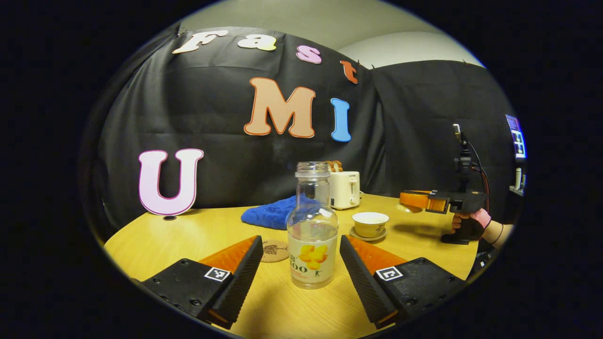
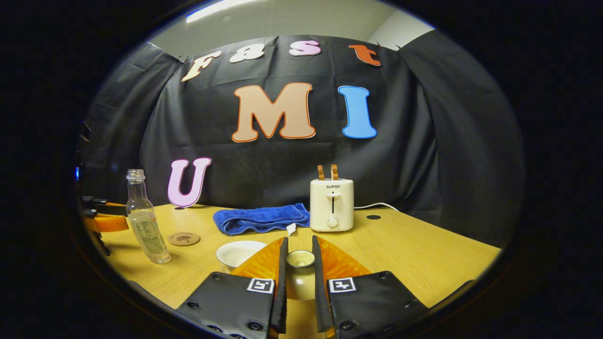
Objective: Open the teacup lid with one hand, grasp the water bottle and pour water into the teacup with the other hand; after pouring, place the water bottle on the coaster and then close the teacup lid.
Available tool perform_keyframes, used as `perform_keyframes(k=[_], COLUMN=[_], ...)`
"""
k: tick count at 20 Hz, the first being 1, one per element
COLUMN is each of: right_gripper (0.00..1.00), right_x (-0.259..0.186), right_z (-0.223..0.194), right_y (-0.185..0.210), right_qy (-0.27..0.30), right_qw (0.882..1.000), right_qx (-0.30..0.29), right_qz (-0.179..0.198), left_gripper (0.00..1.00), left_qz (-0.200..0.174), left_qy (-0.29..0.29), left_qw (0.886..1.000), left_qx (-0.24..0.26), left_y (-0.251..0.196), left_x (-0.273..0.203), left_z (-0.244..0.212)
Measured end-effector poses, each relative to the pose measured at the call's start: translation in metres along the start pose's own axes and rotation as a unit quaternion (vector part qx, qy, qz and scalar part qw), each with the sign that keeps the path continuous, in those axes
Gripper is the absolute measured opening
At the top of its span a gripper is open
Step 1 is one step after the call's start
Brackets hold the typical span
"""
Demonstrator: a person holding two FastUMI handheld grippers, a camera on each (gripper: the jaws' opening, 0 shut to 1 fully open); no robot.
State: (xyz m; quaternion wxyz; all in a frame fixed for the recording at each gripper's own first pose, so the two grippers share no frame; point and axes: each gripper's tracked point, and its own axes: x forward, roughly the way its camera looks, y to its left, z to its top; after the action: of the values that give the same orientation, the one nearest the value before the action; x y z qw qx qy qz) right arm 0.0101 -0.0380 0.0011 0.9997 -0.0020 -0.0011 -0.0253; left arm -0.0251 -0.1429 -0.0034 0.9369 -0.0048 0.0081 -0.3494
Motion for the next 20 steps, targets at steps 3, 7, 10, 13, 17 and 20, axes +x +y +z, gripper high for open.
perform_keyframes(k=[3,7,10,13,17,20], right_gripper=[0.28,0.28,0.28,0.28,0.28,0.28], right_x=[-0.004,-0.009,-0.012,-0.017,-0.021,-0.023], right_z=[0.001,0.002,0.002,0.003,0.003,0.003], right_y=[-0.008,-0.017,-0.027,-0.04,-0.055,-0.058], right_qy=[0.0,-0.001,-0.002,-0.002,-0.003,-0.003], right_qw=[1.0,1.0,1.0,0.999,0.999,0.998], right_qx=[-0.001,-0.001,-0.001,-0.002,-0.002,-0.002], right_qz=[-0.014,-0.023,-0.031,-0.041,-0.054,-0.058], left_gripper=[0.96,0.96,0.96,0.96,0.96,0.94], left_qz=[0.012,0.047,0.062,0.076,0.093,0.107], left_qy=[0.016,0.048,0.065,0.071,0.072,0.069], left_qw=[1.0,0.998,0.996,0.995,0.993,0.992], left_qx=[0.003,0.002,-0.002,-0.004,-0.004,-0.004], left_y=[-0.001,0.004,0.003,0.004,0.004,0.006], left_x=[0.012,0.024,0.033,0.04,0.05,0.056], left_z=[-0.005,-0.015,-0.019,-0.02,-0.021,-0.019])
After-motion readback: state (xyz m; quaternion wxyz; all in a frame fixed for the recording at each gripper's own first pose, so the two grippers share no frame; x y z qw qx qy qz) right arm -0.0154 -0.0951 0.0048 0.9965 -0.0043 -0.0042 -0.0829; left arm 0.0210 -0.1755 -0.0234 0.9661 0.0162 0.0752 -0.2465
